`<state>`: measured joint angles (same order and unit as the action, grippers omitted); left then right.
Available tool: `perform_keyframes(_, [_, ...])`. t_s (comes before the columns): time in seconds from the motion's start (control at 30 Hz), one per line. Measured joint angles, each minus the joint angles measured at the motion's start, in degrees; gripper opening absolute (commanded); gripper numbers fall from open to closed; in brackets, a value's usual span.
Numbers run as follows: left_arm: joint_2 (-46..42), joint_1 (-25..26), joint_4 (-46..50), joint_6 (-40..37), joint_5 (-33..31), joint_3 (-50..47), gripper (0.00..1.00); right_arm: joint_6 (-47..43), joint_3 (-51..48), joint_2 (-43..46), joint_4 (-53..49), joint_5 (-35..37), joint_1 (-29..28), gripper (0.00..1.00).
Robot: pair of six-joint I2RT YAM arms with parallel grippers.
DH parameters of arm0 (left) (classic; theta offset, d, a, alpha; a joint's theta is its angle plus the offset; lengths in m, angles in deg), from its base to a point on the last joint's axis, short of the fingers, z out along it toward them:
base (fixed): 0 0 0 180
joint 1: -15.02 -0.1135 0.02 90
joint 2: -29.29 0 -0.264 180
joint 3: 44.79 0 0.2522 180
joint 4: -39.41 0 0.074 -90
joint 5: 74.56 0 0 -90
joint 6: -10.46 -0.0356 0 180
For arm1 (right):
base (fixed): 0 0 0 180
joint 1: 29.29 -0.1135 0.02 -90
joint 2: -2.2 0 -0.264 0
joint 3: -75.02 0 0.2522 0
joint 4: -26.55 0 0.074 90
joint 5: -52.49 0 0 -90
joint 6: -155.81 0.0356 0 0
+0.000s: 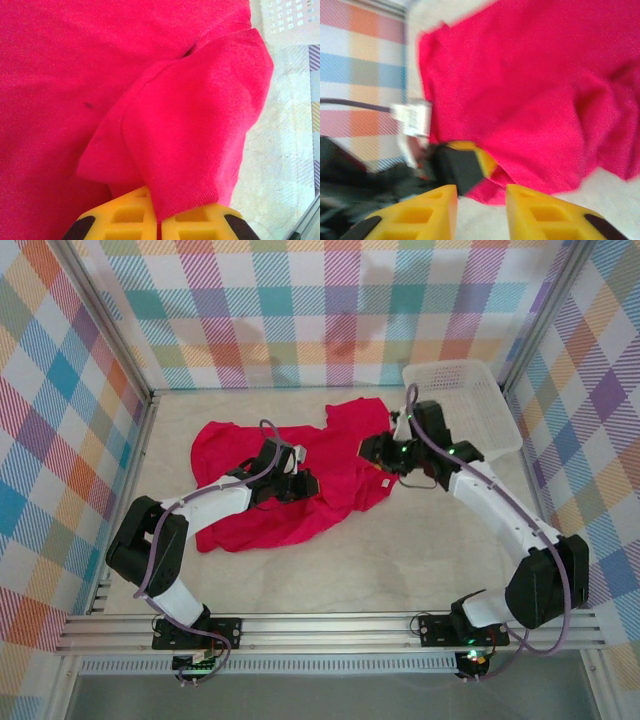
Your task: Fold the inside-out t-shirt
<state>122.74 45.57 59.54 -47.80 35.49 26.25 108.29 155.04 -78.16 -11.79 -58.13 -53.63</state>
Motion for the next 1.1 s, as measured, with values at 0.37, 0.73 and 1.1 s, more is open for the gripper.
perform_keyframes(0.37, [0.00, 0.00, 1.03, 0.02, -0.13, 0.00, 0.04, 1.53, -9.49, -11.58, 6.71, 0.55, -1.84, 0.54])
perform_keyframes(0.73, [0.00, 0.00, 1.03, 0.02, -0.15, 0.00, 0.03, 8.94, -9.49, -16.68, 15.63, -2.49, -3.06, 0.00])
perform_keyframes(1.1, [0.02, 0.00, 0.61, 0.02, 0.44, 0.00, 0.01, 9.35, 0.70, -1.97, 0.48, -2.86, -3.08, 0.00])
